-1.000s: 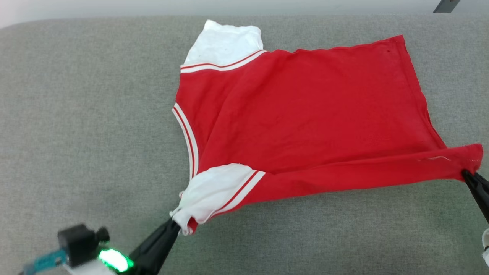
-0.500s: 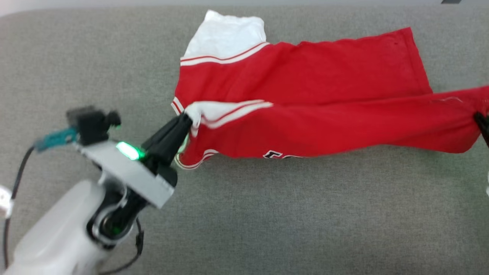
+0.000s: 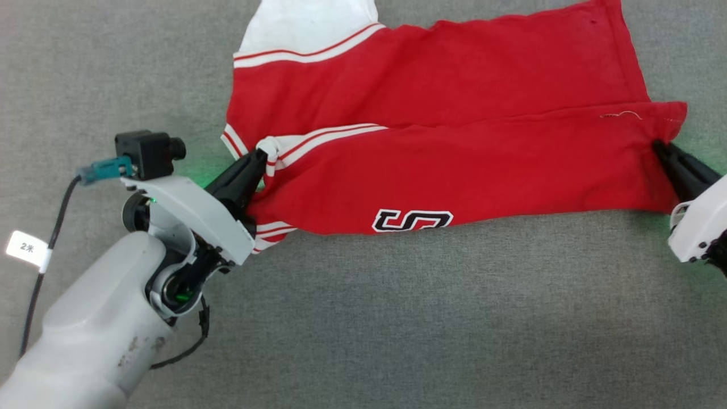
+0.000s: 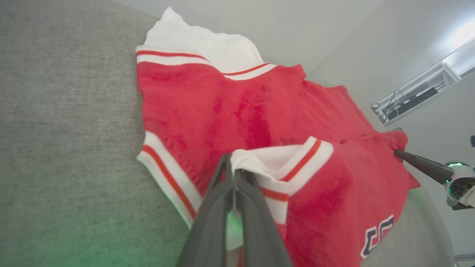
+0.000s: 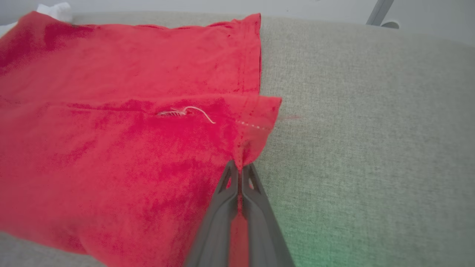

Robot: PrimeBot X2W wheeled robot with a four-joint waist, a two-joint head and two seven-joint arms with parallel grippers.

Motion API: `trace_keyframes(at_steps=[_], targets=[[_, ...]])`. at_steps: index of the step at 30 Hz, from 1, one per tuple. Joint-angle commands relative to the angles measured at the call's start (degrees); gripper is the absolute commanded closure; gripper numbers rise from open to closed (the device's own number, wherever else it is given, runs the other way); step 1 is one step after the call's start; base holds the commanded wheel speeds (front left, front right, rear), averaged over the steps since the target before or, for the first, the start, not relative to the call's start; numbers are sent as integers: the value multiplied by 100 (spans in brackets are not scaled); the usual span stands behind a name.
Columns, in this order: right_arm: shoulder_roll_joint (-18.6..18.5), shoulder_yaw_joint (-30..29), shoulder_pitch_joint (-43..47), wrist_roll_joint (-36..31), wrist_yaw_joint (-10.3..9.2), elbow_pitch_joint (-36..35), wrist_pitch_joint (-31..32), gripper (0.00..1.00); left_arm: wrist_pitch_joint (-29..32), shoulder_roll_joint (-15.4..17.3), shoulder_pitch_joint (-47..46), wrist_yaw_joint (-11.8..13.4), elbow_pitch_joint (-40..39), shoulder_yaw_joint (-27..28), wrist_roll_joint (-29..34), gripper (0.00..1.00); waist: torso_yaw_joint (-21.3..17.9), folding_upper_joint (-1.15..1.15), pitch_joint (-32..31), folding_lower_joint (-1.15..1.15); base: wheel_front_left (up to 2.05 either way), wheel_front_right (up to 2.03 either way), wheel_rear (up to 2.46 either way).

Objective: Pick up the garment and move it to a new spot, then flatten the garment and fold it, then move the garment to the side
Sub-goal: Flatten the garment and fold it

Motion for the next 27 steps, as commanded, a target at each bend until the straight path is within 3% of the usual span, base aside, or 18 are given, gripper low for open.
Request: trace_keyframes(at_steps=[1, 4, 5, 6, 7, 8, 14, 20, 27], targets=[[20, 98, -85, 72, -9, 94, -49, 100, -37, -8, -78, -23, 80, -57, 11, 100, -33, 0, 65, 0, 0, 0, 0], [16, 352, -211, 141, -9, 332, -151, 100, -107, 32, -144, -23, 303, -281, 66, 100, -27, 0, 42, 0, 0, 0, 0], [9, 441, -231, 154, -9, 406, -187, 100, -163, 59, -175, -23, 369, -359, 126, 56, -21, 0, 10, 0, 0, 0, 0], [4, 505, -257, 178, -9, 468, -243, 76, -206, 77, -212, -23, 420, -428, 150, 0, -14, 0, -28, 0, 0, 0, 0], [-4, 543, -296, 196, -9, 540, -328, 45, -247, 71, -247, -22, 430, -488, 126, 0, -10, 0, -78, 0, 0, 0, 0], [-23, 570, -321, 198, -10, 599, -419, 0, -263, 87, -293, -22, 405, -537, 102, 0, 2, 0, -135, 0, 0, 0, 0], [-82, 609, -216, 341, -9, 811, -775, 0, -273, 527, -578, -23, 294, -797, 277, 0, 78, 0, -529, 0, 0, 0, 0], [-180, 535, -1, 458, -9, 782, -933, 0, 745, 1046, -698, 114, -74, -1044, 194, 0, 150, 0, -831, 0, 0, 0, 0], [-169, 504, 166, 432, -9, 544, -901, 0, 2407, 1396, -392, 924, -1267, -1322, -498, 0, 95, 0, -928, 0, 0, 0, 0]])
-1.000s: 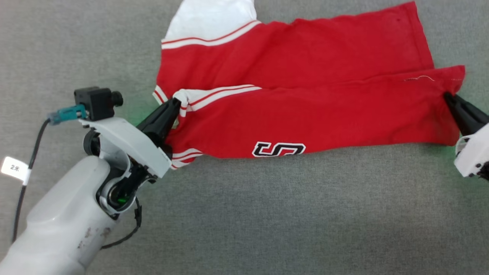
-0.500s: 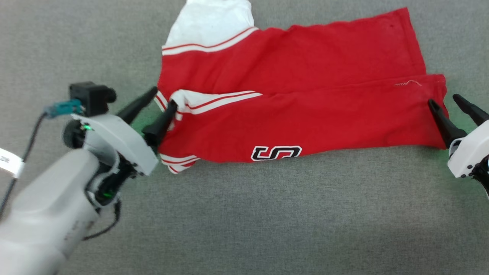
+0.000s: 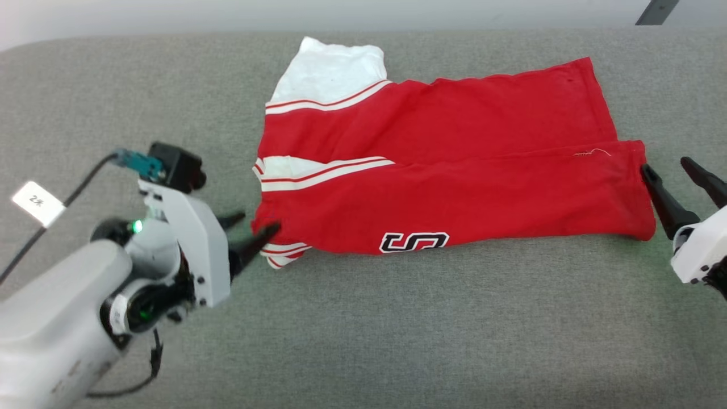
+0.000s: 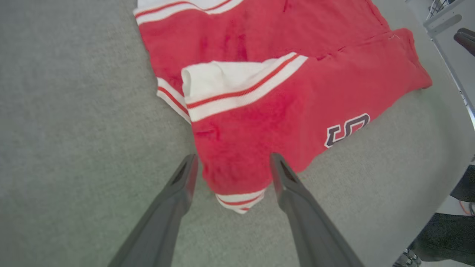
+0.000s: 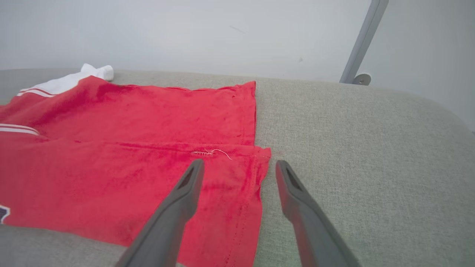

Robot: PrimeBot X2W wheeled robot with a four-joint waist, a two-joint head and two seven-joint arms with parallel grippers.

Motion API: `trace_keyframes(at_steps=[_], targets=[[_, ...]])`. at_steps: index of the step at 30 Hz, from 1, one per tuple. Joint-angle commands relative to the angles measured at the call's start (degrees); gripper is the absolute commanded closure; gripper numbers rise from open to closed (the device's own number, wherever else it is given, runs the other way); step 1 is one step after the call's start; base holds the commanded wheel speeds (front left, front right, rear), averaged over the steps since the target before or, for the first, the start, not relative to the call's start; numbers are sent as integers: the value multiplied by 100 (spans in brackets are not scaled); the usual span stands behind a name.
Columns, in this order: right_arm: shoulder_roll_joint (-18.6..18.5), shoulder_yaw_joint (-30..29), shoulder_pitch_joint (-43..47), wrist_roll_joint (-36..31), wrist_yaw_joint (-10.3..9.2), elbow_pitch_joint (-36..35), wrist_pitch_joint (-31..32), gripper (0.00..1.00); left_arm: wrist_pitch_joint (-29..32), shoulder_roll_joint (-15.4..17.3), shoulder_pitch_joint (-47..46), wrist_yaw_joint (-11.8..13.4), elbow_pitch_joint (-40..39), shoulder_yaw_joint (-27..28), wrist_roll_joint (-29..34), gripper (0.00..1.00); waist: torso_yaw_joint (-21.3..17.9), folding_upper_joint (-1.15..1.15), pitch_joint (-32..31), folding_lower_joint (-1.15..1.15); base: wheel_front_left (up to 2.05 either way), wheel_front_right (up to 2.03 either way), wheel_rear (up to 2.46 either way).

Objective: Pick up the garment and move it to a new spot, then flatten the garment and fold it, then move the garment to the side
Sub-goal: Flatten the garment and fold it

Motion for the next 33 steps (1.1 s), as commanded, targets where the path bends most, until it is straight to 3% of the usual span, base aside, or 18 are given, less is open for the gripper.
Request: trace_keyframes(at_steps=[1, 4, 6, 15, 17, 18, 19, 28, 33], targets=[[34, 6, 49, -21, -10, -64, 22, 0, 244, 70, 126, 130, -139, -44, -164, 0, -58, 0, 9, 0, 0, 0, 0], [78, 28, 2, -66, -9, -214, 80, 0, 632, 158, 201, 327, -341, -134, -339, 0, -165, 0, 72, 0, 0, 0, 0], [90, 20, -22, -86, -9, -302, 99, 0, 686, 53, 274, 359, -248, -106, -526, 0, -224, 0, 121, 0, 0, 0, 0], [123, -8, -76, -120, -9, -556, 182, 0, 829, -460, 411, -185, 1066, -70, -1031, 0, -543, 0, 342, 0, 0, 0, 0], [90, -14, -61, -133, -9, -567, 226, 0, 865, -569, 419, -317, 1257, -89, -1084, 61, -566, 0, 349, 0, 0, 0, 0], [71, 3, -51, -135, -9, -579, 263, 0, 868, -631, 420, -384, 1325, -78, -1119, 86, -571, 0, 350, 0, 0, 0, 0], [44, 46, -44, -132, -9, -606, 332, 0, 862, -689, 420, -447, 1389, -66, -1162, 100, -573, 0, 350, 0, 0, 0, 0], [-343, 860, -406, -43, -10, -555, 1893, 0, 754, -804, 332, -765, 1528, -137, -959, 100, -432, 0, 253, 0, 0, 0, 0], [-234, 1147, -799, 133, -9, -76, 2743, 0, 626, -888, 231, -848, 1466, -196, -774, 100, -262, 0, 304, 0, 0, 0, 0]])
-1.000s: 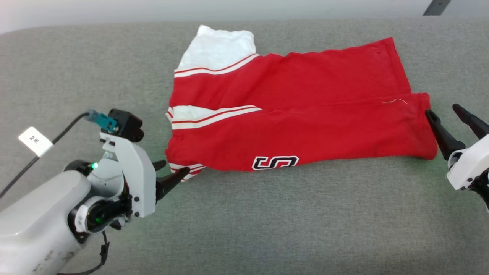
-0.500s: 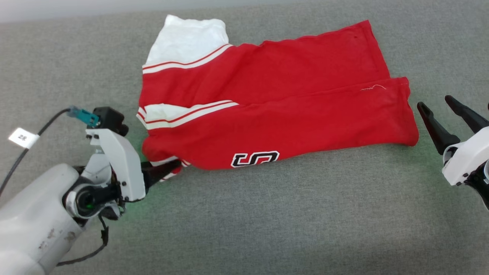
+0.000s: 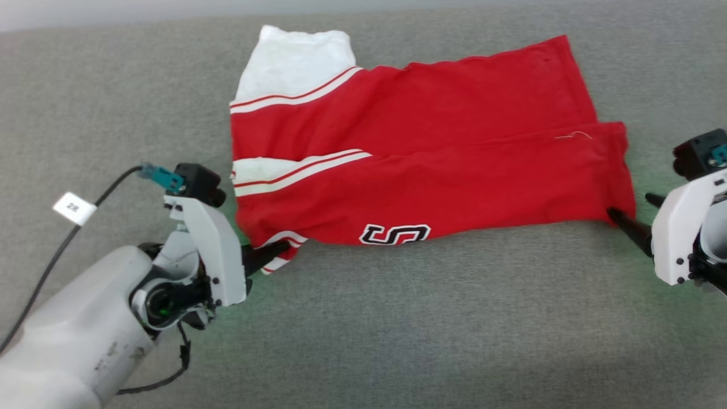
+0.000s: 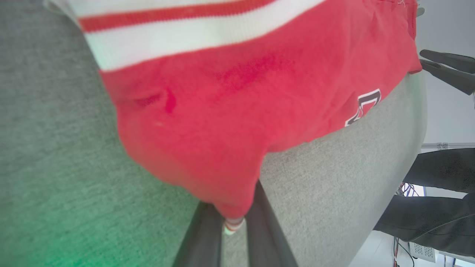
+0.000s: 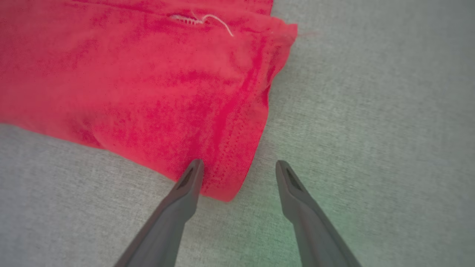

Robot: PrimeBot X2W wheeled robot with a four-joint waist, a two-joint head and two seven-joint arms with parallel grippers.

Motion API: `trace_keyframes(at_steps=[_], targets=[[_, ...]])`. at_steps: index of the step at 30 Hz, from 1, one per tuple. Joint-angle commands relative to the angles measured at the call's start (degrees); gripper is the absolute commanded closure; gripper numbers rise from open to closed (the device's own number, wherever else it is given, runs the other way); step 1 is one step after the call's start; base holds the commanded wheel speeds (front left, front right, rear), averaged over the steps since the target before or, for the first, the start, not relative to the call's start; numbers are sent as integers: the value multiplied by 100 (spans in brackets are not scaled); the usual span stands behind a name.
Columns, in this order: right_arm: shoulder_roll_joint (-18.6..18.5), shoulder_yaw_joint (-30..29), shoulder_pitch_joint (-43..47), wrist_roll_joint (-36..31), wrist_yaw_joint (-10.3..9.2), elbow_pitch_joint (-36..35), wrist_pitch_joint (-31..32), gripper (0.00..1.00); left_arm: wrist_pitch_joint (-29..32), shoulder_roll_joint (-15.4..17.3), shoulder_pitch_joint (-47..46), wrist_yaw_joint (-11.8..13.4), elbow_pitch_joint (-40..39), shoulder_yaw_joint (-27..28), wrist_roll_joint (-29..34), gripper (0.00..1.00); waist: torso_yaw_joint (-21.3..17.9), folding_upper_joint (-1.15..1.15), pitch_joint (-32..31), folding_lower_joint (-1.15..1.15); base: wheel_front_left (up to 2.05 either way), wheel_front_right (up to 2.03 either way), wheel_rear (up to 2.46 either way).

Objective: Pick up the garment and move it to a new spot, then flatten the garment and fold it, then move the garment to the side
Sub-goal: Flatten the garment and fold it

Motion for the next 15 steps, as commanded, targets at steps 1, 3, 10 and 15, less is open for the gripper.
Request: trace_keyframes(at_steps=[1, 3, 10, 15], targets=[[47, 132, -124, 99, -9, 162, 255, 0, 15, -119, 98, -35, -10, -130, 78, 100, 120, 0, 52, 0, 0, 0, 0], [87, 274, -221, 252, -9, 327, 508, 0, -37, -175, 77, -43, -33, -143, 110, 100, 193, 0, 80, 0, 0, 0, 0], [95, 550, -305, 477, -9, 600, 489, 100, -203, -332, 116, -74, 4, -192, 166, 100, 351, 0, 92, 0, 0, 0, 0], [-265, 730, -104, 687, -9, 339, 404, 100, -436, -134, 217, -81, -209, -206, 273, 100, 383, 0, -27, 0, 0, 0, 0]])
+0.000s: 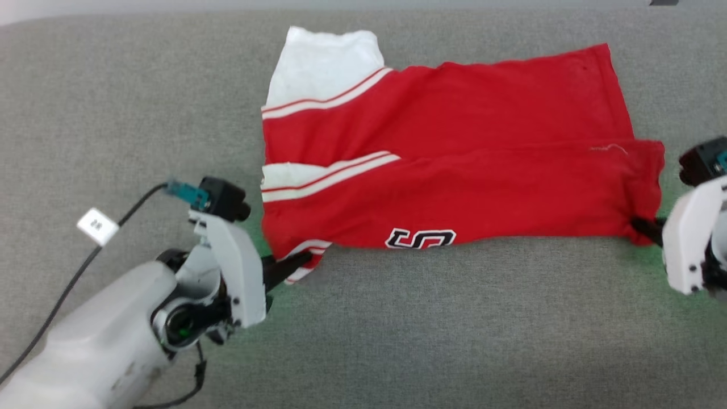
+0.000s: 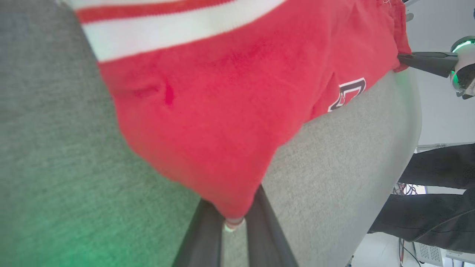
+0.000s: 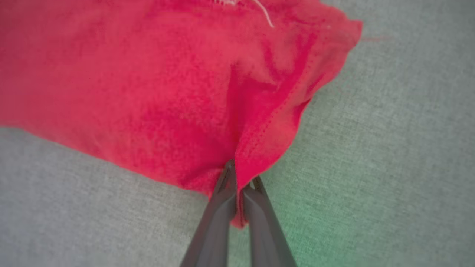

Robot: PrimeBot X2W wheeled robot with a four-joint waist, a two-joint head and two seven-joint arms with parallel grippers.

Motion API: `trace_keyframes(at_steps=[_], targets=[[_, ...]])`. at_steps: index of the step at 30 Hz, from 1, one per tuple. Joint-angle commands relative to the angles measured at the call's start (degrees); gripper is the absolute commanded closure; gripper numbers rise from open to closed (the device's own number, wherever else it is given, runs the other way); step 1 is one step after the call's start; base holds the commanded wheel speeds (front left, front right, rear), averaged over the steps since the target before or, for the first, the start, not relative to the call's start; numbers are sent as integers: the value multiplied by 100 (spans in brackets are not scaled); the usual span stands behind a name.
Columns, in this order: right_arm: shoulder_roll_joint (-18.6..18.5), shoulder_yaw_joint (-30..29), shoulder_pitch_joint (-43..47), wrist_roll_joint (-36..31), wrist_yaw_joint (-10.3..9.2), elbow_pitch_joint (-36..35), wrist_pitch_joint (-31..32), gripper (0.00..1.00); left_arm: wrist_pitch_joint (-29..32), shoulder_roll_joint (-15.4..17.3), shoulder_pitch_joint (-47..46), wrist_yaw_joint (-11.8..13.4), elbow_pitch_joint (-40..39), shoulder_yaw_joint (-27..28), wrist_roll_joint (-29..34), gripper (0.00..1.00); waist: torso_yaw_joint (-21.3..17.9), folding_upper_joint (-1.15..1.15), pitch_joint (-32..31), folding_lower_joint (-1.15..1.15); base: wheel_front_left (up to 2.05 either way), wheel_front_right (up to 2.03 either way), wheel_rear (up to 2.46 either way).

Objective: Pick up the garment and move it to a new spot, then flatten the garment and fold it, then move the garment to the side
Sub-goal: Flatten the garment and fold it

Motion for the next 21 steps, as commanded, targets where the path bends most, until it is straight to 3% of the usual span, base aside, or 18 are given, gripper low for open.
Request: trace_keyframes(at_steps=[1, 8, 15, 16, 17, 18, 19, 21], targets=[[-101, 82, 230, 8, -9, -32, -17, 100, -25, 94, 156, -6, -59, -58, 87, 100, 5, 0, -63, 0, 0, 0, 0], [-704, -48, 1005, 206, -9, -885, -200, 100, -354, 767, 619, 0, -913, -98, 197, 100, 4, 0, -204, 0, 0, 0, 0], [-991, -467, 1934, 175, -9, -1755, -230, 100, -582, 1307, 1106, 379, -1964, -128, 258, 100, -38, 0, -232, 0, 0, 0, 0], [-993, -591, 2030, 129, -9, -1845, -277, 100, -609, 1340, 1151, 431, -2055, -115, 247, 88, -39, 0, -238, 0, 0, 0, 0], [-993, -712, 2112, 45, -9, -1911, -337, 80, -668, 1363, 1179, 479, -2132, -97, 262, 69, -39, 0, -246, 0, 0, 0, 0], [-960, -850, 2191, -51, -9, -1973, -411, 51, -734, 1385, 1203, 538, -2174, -66, 283, 45, -43, 0, -255, 0, 0, 0, 0], [-903, -1015, 2266, -138, -9, -2001, -481, 0, -797, 1402, 1227, 598, -2211, -45, 290, 0, -48, 0, -267, 0, 0, 0, 0], [-798, -1327, 2419, -311, -9, -2082, -613, 0, -912, 1436, 1280, 676, -2283, 0, 300, 0, -56, 0, -290, 0, 0, 0, 0]])
